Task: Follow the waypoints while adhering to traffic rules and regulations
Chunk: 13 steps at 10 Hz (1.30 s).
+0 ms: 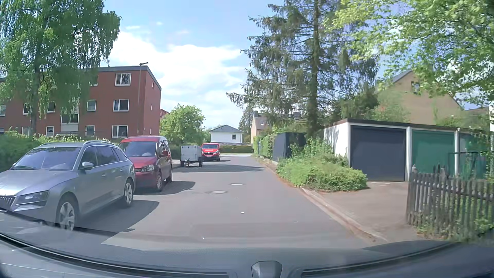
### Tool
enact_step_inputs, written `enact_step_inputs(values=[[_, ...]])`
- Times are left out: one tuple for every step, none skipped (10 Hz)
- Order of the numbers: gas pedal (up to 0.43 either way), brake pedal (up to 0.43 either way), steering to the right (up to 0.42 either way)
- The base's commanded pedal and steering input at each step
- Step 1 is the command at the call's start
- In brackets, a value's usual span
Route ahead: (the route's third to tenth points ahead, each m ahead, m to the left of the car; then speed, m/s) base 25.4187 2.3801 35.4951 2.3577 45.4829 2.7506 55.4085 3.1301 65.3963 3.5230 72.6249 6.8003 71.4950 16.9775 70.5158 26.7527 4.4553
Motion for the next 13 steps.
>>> enact_step_inputs(values=[[0.028, 0.0, -0.005], [0.028, 0.0, -0.007], [0.028, 0.0, -0.009], [0.028, 0.0, -0.009], [0.028, 0.0, -0.009], [0.028, 0.0, -0.009], [0.039, 0.0, -0.009], [0.039, 0.0, -0.009], [0.039, 0.0, -0.009], [0.039, 0.0, -0.009], [0.039, 0.0, -0.009], [0.039, 0.0, -0.008], [0.039, 0.0, -0.008]])
